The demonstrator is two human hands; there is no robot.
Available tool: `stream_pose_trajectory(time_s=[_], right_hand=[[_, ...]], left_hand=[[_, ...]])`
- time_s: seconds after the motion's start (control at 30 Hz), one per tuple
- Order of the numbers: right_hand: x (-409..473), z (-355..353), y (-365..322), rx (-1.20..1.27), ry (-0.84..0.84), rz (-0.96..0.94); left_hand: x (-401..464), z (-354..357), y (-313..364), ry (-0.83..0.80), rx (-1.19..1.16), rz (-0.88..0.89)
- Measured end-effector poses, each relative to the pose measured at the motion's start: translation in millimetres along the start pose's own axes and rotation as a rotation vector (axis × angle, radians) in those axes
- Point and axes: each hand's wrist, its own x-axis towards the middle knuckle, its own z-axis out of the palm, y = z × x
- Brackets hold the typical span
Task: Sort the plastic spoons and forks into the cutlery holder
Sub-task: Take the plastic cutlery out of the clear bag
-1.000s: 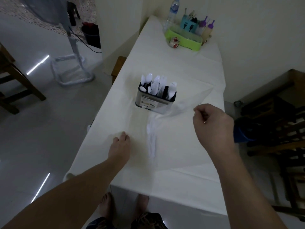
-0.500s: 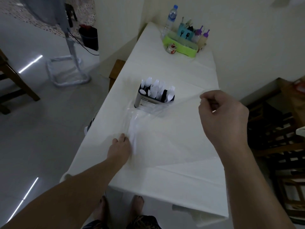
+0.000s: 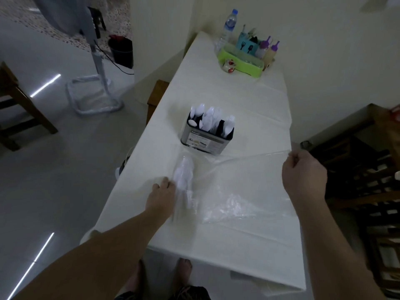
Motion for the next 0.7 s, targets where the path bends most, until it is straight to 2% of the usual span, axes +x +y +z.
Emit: stream_pose_trajectory(time_s=[0.23,0.5,0.7], right_hand=[[7,28,32,-0.165,-0.116,0.045],[5,66,49,-0.352,-0.277,-0.017],[-4,89,58,-0.391,-0.247,0.059]], left_hand=[[1,4,1,0.021,0.047,0.013],[-1,-1,5,-0.001,-0.009,-0.023],[-2,-4,8,0.034,-0.071,-0.059]])
